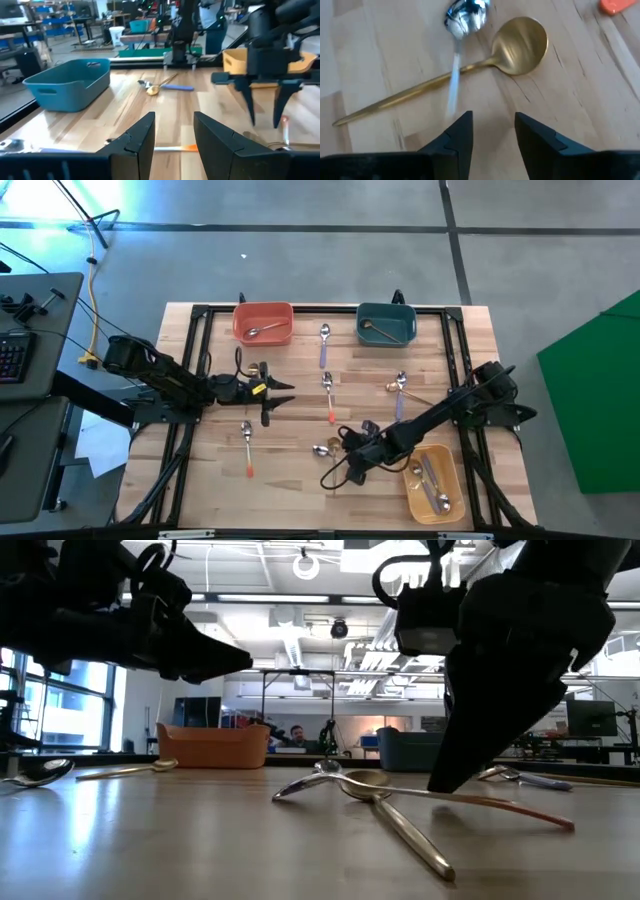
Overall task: Sort silverware by color (type)
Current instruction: Put the orange spoon into the orange bin
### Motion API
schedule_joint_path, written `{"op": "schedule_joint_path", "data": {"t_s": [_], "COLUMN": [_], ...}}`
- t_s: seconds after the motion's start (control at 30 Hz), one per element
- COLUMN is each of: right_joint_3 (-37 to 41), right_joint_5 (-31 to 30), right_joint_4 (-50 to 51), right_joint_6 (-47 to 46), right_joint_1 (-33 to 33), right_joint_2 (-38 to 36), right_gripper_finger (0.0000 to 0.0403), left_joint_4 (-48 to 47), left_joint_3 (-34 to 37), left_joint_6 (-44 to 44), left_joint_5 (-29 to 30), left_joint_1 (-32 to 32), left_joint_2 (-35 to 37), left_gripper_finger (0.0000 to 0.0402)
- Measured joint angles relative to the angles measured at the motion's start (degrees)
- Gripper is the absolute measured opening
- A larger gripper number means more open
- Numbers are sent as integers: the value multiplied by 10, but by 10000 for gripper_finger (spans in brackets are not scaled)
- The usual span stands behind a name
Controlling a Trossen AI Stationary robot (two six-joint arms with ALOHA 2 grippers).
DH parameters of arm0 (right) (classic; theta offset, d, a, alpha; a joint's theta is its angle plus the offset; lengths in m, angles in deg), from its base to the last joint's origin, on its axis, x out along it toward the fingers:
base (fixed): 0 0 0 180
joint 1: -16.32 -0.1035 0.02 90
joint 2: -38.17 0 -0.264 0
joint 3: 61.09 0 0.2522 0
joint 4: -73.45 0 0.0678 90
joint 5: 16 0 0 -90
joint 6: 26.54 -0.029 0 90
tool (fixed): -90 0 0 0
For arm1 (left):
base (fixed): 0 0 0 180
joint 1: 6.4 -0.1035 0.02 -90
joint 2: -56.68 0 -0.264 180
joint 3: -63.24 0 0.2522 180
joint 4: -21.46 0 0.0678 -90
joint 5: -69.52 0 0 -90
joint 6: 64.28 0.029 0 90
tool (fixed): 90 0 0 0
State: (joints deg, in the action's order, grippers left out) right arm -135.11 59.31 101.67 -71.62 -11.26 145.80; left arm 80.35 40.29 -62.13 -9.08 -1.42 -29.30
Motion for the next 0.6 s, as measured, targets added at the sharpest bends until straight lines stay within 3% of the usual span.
{"op": "schedule_joint_path", "data": {"t_s": [0.17, 0.43, 0.6], "right_joint_3": [-20, -28, -30], "right_joint_5": [-6, -8, 8], "right_joint_4": [1, -2, -1], "right_joint_6": [6, 15, 18], "right_joint_1": [-2, -6, -5], "right_joint_2": [-1, 12, 36], "right_gripper_finger": [133, 190, 184], "left_joint_4": [-5, -4, -4], "left_joint_3": [0, 0, 0], "left_joint_6": [0, -4, -5], "left_joint_5": [4, 4, 4], "left_joint_1": [0, 0, -1], "left_joint_2": [0, 0, 0], "left_gripper_finger": [126, 126, 126]}}
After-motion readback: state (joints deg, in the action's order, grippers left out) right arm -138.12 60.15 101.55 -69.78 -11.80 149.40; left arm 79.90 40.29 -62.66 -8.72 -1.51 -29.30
